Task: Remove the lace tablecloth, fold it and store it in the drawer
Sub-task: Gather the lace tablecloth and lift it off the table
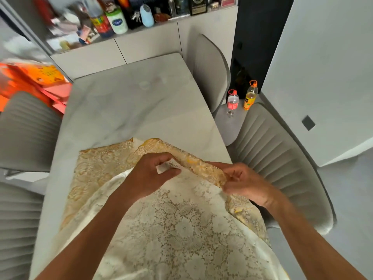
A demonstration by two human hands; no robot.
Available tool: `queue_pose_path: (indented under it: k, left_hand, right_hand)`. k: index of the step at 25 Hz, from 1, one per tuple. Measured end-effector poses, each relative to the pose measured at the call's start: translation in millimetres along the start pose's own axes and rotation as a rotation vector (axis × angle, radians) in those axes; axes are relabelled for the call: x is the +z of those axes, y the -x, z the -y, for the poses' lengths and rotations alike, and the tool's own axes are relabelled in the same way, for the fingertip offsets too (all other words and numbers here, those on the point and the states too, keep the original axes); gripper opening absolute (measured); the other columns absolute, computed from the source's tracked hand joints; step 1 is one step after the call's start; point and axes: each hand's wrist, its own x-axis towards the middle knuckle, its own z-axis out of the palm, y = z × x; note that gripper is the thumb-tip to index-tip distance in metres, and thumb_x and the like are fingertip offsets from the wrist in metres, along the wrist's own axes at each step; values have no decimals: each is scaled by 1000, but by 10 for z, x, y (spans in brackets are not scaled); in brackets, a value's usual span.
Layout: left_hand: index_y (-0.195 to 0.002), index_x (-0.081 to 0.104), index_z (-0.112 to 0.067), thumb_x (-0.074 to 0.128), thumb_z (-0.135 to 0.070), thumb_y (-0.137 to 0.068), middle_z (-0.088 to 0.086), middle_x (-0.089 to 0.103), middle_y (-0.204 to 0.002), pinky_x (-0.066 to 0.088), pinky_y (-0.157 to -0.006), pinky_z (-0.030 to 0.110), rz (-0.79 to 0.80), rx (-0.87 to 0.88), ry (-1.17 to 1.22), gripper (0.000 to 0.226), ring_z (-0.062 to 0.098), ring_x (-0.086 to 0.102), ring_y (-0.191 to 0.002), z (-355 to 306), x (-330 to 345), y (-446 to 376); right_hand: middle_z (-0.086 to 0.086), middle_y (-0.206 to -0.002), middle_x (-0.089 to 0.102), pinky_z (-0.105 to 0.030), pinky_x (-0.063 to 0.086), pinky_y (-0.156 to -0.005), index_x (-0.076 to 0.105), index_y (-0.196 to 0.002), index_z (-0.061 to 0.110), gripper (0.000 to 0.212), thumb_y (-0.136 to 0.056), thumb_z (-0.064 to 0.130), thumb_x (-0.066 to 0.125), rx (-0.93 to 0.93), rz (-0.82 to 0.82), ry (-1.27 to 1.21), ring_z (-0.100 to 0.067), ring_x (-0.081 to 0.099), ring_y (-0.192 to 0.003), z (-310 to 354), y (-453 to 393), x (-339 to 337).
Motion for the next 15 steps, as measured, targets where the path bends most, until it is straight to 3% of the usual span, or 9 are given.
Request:
queue_pose_path:
  k: [2,3,4,6,8,10,12,13,15]
  left_hand:
    - [-84,74,-22,79,-18,-79,-6,71,-106,47,-92,35,-121,120,37,9,16,64,-104,-16,-199,278]
    - [-81,74,-23,81,-17,-77,-10,66,-119,42,-99,34,-136,163,50,10,16,60,-115,-2,-309,408]
    - [-79,74,-24,82,-19,-76,-13,59,-131,37,-105,34,-92,173,58,10,16,55,-124,18,-407,526]
    - [-75,74,-24,83,-24,-74,-20,47,-145,32,-110,35,160,97,81,8,9,46,-133,67,-532,679]
    - [-77,75,-21,83,-20,-75,-21,48,-144,37,-108,35,377,-33,172,8,4,53,-127,93,-545,804]
    - [-81,75,-12,82,-19,-76,-18,56,-138,46,-96,27,399,-53,222,11,1,65,-107,105,-475,991]
    - [-82,71,-4,81,-21,-77,-16,64,-128,48,-74,14,336,-43,252,21,-6,67,-78,130,-381,1302]
    - [-84,71,-4,80,-21,-78,-15,68,-122,47,-68,12,329,-37,269,20,-5,66,-72,149,-346,1476]
    - [-85,73,-8,80,-19,-79,-13,72,-113,47,-68,14,340,-5,281,14,0,67,-80,193,-284,1771]
  right_hand:
    - [12,-119,71,-31,52,-99,73,-90,-5,19,-78,-5,60,-23,34,-22,-7,65,-110,154,154,311]
    - [18,-100,73,-22,54,-89,78,-85,20,25,-78,1,62,-36,73,11,2,67,-93,206,248,474]
    - [19,-85,71,-21,53,-86,77,-80,32,27,-77,8,64,-26,93,57,5,63,-82,256,340,645]
    - [10,-78,64,-46,48,-78,74,-77,26,20,-74,11,62,14,26,137,-9,58,-76,277,477,928]
    - [4,-87,64,-38,47,-75,73,-91,17,27,-73,3,59,33,5,71,-15,57,-78,287,546,1172]
    - [0,-98,65,-34,48,-65,63,-112,11,37,-76,6,67,117,-63,-101,-23,56,-80,355,561,1437]
    - [-5,-107,69,-33,46,-57,59,-121,20,47,-77,27,76,292,-191,-218,-28,59,-77,416,553,1762]
    - [-7,-105,70,-32,46,-55,62,-120,24,46,-78,33,77,360,-243,-235,-28,60,-74,436,537,1958]
    - [-5,-91,70,-32,43,-56,69,-112,26,33,-80,31,75,375,-358,-144,-22,55,-68,388,500,2318]
